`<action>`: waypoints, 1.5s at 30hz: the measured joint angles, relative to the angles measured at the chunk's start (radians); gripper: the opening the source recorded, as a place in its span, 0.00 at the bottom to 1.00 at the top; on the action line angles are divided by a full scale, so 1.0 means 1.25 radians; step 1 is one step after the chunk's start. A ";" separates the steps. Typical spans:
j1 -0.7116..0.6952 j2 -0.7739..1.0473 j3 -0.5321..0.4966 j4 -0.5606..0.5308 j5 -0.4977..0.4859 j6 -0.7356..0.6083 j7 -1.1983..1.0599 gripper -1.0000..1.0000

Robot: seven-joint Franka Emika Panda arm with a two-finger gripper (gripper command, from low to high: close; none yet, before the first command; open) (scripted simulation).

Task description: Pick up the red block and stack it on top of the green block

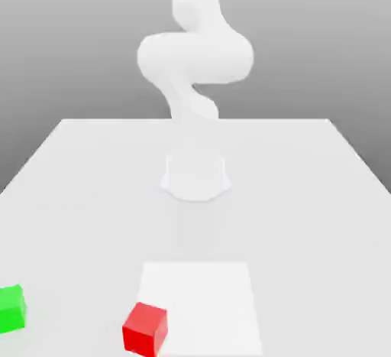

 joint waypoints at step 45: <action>-0.137 0.746 -0.097 -0.079 0.044 0.241 0.177 0.00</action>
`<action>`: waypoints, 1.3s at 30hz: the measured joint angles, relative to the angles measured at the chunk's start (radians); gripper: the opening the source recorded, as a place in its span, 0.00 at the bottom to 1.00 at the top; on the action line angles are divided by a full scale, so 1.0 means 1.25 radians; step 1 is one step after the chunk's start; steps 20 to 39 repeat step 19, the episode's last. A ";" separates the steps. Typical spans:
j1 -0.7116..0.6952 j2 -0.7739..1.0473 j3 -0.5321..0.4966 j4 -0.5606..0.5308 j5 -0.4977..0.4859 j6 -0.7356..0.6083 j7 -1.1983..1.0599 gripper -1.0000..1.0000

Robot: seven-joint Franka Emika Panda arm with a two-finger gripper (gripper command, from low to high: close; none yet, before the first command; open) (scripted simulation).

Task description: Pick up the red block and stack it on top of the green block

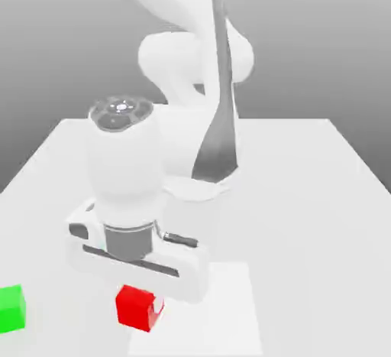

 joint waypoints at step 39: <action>-0.127 0.051 -0.125 0.085 0.076 -0.043 0.125 1.00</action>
